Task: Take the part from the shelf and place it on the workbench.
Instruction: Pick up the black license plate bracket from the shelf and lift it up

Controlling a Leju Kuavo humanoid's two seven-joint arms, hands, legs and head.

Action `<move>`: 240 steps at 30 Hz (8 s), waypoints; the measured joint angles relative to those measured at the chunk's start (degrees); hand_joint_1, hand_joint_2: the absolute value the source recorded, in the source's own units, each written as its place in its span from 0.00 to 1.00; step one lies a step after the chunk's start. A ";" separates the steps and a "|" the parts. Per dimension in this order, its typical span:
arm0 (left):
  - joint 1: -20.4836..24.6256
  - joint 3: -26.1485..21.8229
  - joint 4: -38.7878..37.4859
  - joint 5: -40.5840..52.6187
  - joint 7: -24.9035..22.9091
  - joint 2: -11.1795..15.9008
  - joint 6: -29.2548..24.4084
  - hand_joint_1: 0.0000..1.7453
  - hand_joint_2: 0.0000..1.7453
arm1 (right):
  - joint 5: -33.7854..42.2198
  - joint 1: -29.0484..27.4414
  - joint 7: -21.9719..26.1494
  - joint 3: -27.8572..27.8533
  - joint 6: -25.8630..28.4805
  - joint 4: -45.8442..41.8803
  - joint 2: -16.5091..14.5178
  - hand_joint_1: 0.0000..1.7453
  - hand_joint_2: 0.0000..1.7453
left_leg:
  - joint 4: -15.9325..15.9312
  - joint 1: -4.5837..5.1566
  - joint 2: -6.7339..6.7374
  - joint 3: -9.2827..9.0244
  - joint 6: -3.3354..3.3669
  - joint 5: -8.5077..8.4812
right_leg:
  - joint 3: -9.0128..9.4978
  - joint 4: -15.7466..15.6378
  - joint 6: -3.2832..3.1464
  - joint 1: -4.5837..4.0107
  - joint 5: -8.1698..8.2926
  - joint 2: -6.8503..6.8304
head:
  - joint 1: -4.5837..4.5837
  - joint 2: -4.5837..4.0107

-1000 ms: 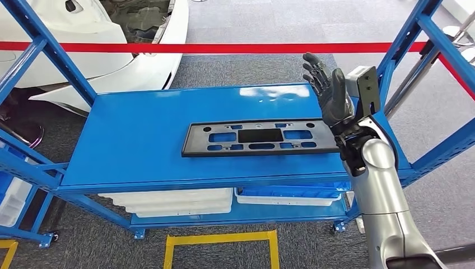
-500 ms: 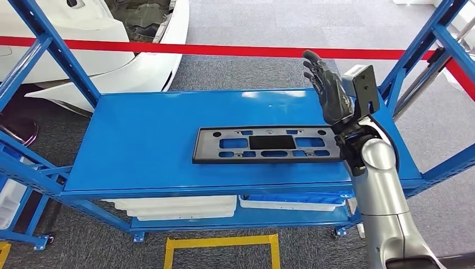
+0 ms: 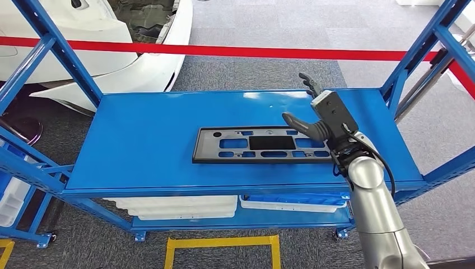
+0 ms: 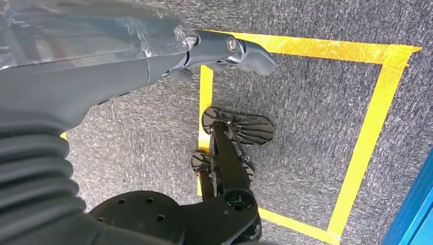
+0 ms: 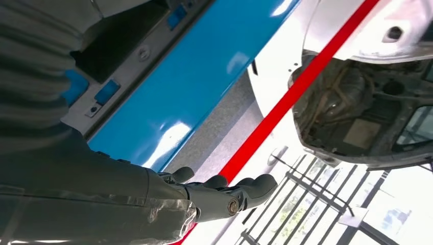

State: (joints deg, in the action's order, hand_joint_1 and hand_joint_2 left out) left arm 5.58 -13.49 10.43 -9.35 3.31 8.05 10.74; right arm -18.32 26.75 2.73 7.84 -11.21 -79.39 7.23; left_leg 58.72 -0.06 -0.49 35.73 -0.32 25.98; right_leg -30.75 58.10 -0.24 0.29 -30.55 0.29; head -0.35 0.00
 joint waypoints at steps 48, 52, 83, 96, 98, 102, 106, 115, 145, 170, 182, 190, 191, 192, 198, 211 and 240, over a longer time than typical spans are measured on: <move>0.05 0.00 0.00 0.00 -0.03 -0.03 -0.36 0.00 1.00 | -8.30 -0.81 -0.89 4.73 -0.03 0.03 -1.76 0.00 1.00 | -0.27 -0.03 0.01 -0.22 -0.07 -0.04 | 0.05 0.00 -0.06 -0.07 -0.04 0.00 | 0.13 0.00; 0.04 0.00 0.00 0.18 0.23 -0.03 -0.24 0.00 1.00 | -9.05 -0.74 -1.58 4.77 -0.70 0.05 -1.67 0.00 1.00 | -0.27 -0.03 0.01 -0.23 -0.07 -0.04 | 0.05 0.00 -0.06 -0.07 -0.04 0.01 | 0.19 0.00; 0.12 0.26 0.00 2.14 4.19 -0.10 2.27 0.00 0.00 | -37.56 1.61 -1.16 8.72 -2.50 12.86 0.75 0.00 1.00 | -0.33 -0.02 0.00 -0.36 -0.08 -0.04 | 0.15 -0.01 -0.11 -0.07 -0.09 0.00 | 0.25 0.00; 0.09 0.26 -0.01 2.16 4.15 -0.16 2.59 0.00 0.00 | -43.04 1.97 -0.64 10.39 -1.73 4.39 0.43 0.00 1.00 | -0.34 -0.02 0.02 -0.42 -0.08 -0.04 | 0.19 -0.02 -0.12 -0.06 -0.08 0.01 | 0.23 0.00; 0.09 0.26 0.00 2.16 4.15 -0.16 2.59 0.00 0.00 | -43.43 2.42 -0.88 10.39 -2.19 2.43 0.58 0.00 1.00 | -0.34 -0.02 0.03 -0.44 -0.08 -0.04 | 0.21 -0.02 -0.12 -0.06 -0.08 0.01 | 0.22 0.00; 0.08 0.26 0.00 2.17 4.14 -0.16 2.59 0.00 0.00 | -44.21 2.64 -1.03 10.37 -2.32 -0.29 0.95 0.00 1.00 | -0.35 -0.03 0.03 -0.45 -0.08 -0.04 | 0.22 -0.02 -0.12 -0.06 -0.08 0.01 | 0.23 0.00; 0.07 0.26 0.00 2.32 3.86 -0.16 2.59 0.00 0.00 | -44.63 3.10 -1.02 10.08 -2.71 -2.08 1.61 0.00 1.00 | -0.35 -0.02 0.03 -0.46 -0.08 -0.04 | 0.23 -0.02 -0.12 -0.06 -0.08 0.01 | 0.22 0.00; 0.10 0.26 0.00 2.52 3.71 -0.16 2.59 0.00 0.00 | -37.87 0.70 -3.24 10.47 -8.68 -5.94 0.66 0.00 1.00 | -0.36 -0.02 0.01 -0.46 -0.08 -0.04 | 0.27 -0.02 -0.12 -0.07 -0.09 0.00 | 0.28 0.00; 0.16 0.26 0.00 2.80 3.47 -0.33 2.55 0.00 0.50 | -26.42 -6.98 -13.10 17.90 -10.99 -15.55 -3.90 0.00 1.00 | -0.42 -0.03 0.02 -0.54 -0.12 -0.02 | 0.29 -0.04 -0.19 -0.07 -0.13 0.01 | 0.25 0.00; 0.78 0.26 0.00 3.13 2.60 -0.33 2.61 0.00 1.00 | -33.98 -10.39 -18.25 17.18 -10.00 -9.16 6.17 0.00 1.00 | -0.41 -0.02 0.02 -0.58 -0.18 0.02 | 0.31 -0.06 -0.19 -0.05 -0.13 0.03 | 0.26 0.00; 0.34 0.26 0.00 3.15 3.40 -0.33 2.89 0.00 1.00 | -40.42 -9.37 -16.40 14.10 -10.03 -8.42 9.59 0.00 1.00 | -0.41 -0.02 0.02 -0.59 -0.18 0.02 | 0.31 -0.06 -0.19 -0.05 -0.13 0.02 | 0.22 0.00; 0.32 0.26 0.00 3.26 3.40 -0.33 2.94 0.00 1.00 | -44.68 -8.76 -13.04 11.23 -9.50 -6.55 11.28 0.00 1.00 | -0.42 -0.01 0.02 -0.59 -0.18 0.02 | 0.32 -0.06 -0.19 -0.05 -0.13 0.03 | 0.27 0.00; 0.32 0.26 0.00 3.21 3.40 -0.33 2.94 0.00 1.00 | -45.01 -8.63 -12.37 11.04 -9.06 -5.95 11.28 0.00 1.00 | -0.42 -0.01 0.02 -0.59 -0.18 0.02 | 0.32 -0.06 -0.19 -0.05 -0.13 0.03 | 0.27 0.00; 0.32 0.26 0.00 3.16 3.40 -0.33 2.94 0.00 1.00 | -45.28 -8.45 -11.69 10.86 -8.45 -5.22 11.28 0.00 1.00 | -0.42 -0.01 0.02 -0.59 -0.18 0.02 | 0.32 -0.06 -0.19 -0.05 -0.13 0.02 | 0.25 0.00; 0.35 0.26 0.00 3.30 3.40 -0.33 2.94 0.00 1.00 | -45.86 -7.64 -9.60 10.17 -5.66 -0.64 11.23 0.00 1.00 | -0.42 -0.02 0.01 -0.59 -0.18 0.02 | 0.33 -0.06 -0.19 -0.06 -0.13 0.02 | 0.24 0.00; 1.16 0.26 0.00 3.98 3.40 -0.33 2.98 0.00 1.00 | -47.85 -5.29 -6.46 8.97 0.76 9.31 10.43 0.00 1.00 | -0.42 -0.01 0.01 -0.59 -0.18 0.02 | 0.34 -0.06 -0.19 -0.06 -0.13 0.02 | 0.24 0.00; 0.62 0.21 0.00 3.92 4.32 -0.31 5.14 0.00 0.25 | -60.56 3.69 -0.07 7.10 14.79 25.95 7.26 1.00 1.00 | -0.42 -0.01 0.01 -0.66 -0.18 0.02 | 0.43 -0.06 -0.18 -0.06 -0.13 0.01 | 0.25 0.00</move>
State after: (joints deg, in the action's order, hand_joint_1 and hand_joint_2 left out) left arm 6.21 -13.27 10.43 -5.44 7.63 7.74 15.88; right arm -78.88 30.45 2.66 14.94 3.58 -53.45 14.49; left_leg 58.30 -0.07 -0.49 35.07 -0.50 26.01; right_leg -30.32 58.03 -0.43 0.23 -30.68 0.29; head -0.10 0.00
